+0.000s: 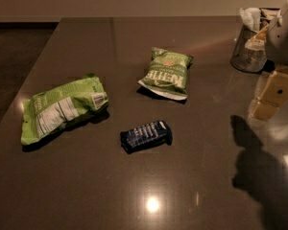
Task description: Pick rxbar blueberry
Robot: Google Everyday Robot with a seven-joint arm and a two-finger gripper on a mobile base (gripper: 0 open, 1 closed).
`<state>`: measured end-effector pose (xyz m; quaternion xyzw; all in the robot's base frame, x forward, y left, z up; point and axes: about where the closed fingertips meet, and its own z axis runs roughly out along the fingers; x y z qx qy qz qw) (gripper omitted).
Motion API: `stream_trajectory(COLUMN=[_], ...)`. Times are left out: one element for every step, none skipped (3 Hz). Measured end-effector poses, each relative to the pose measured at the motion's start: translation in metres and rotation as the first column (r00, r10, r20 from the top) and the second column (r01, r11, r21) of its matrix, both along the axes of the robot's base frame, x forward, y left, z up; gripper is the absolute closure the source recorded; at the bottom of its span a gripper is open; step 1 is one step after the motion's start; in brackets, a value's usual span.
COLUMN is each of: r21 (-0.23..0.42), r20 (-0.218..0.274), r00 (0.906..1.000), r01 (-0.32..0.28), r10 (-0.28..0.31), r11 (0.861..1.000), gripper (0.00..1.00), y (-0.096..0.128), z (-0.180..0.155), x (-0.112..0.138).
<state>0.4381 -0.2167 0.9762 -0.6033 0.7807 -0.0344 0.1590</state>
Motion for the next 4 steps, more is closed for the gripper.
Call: stream_trajectory(r21=[0.000,-0.004,-0.012,-0.013], r20=[0.000,-0.003,-0.019,-0.051], r00=[1.0000,0.9995,0.9967,0.9897], r01=[0.000,-0.032,-0.079,-0.135], r10=[0.000,0.032,0.078,0.134], r11=[1.000,0.999,0.997,0.991], gripper=[0.00,0.00,0.00,0.00], y=[0.000,0.012,0.029,0.051], z=[0.000,-0.007,-0.018,-0.035], x=[0.000,0.000,0.004,0.011])
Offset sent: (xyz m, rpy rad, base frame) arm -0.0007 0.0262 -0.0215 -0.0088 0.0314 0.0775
